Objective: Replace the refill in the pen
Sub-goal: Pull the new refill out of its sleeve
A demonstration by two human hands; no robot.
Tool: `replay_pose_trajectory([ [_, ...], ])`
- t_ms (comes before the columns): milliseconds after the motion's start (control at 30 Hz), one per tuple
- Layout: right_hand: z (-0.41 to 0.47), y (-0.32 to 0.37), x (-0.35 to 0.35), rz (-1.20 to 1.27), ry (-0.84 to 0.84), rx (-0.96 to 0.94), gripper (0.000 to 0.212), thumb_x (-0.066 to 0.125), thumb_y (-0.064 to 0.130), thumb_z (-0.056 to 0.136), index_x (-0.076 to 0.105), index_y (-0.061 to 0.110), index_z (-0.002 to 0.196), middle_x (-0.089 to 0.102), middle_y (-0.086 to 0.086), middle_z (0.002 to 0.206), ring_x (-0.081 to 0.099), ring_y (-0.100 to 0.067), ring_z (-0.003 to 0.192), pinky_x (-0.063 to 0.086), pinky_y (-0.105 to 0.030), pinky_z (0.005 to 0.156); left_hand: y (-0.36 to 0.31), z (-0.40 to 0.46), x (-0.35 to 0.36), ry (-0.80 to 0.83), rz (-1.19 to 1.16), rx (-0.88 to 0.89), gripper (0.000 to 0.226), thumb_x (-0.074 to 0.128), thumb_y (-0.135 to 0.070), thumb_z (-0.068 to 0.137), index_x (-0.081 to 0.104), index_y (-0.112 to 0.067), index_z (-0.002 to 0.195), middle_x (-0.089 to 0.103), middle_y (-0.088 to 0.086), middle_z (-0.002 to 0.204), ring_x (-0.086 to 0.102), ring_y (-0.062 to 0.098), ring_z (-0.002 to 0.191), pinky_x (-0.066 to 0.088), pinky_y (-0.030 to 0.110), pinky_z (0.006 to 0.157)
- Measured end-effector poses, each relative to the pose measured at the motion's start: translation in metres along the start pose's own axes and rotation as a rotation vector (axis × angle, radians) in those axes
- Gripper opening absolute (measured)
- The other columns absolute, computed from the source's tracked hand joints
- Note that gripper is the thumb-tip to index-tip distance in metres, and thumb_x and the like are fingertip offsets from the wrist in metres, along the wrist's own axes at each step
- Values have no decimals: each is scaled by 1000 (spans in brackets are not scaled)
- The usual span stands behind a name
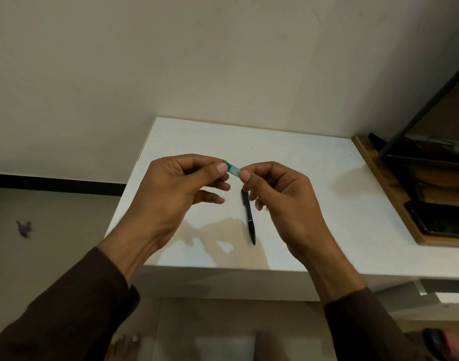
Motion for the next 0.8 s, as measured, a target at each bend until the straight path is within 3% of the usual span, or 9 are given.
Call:
replay_pose_trajectory([
  [100,0,0,-3,-23,-5,6,10,71,28,94,78,22,92,76,2,76,61,-2,65,49,-15,62,2,0,1,10,-139,-59,16,68,-5,89,75,3,101,78,22,101,78,33,94,64,40,80],
  [300,2,-1,-14,48,-43,23,10,70,25,95,79,19,96,76,2,78,64,-7,72,52,-29,66,3,7,-10,14,-223,-96,21,73,-13,79,76,-1,95,78,15,95,77,31,94,64,42,80],
  [367,2,-3,-14,79,-44,33,10,70,22,95,78,17,97,77,1,81,64,-9,73,50,-31,66,10,7,-15,-29,-35,-70,12,76,-14,82,80,-8,93,81,6,93,76,21,92,64,35,79],
  [433,1,-5,-13,87,-38,41,10,70,21,96,78,17,98,78,0,82,64,-11,74,49,-31,66,20,8,-22,-117,304,-15,5,78,-19,86,82,-22,89,81,-7,89,73,3,86,57,19,76],
  [533,2,-7,-12,78,-37,47,9,69,20,97,78,18,98,79,0,83,64,-11,74,49,-30,65,40,10,-28,-144,652,11,4,78,-26,88,81,-26,89,75,-11,93,66,5,88,42,9,71],
  [800,3,-12,-12,85,-35,54,9,69,20,97,78,18,98,79,0,83,63,-10,72,49,-27,63,63,16,-32,-147,877,-5,9,75,-18,91,84,-16,89,59,-22,82,56,-3,76,35,4,64],
])
Point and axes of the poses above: each hand's wrist, its own z-axis towards the middle knuckle, its own x-axis out of the palm, y = z × x, the point moved 3 cm from there along z, towards the middle knuckle
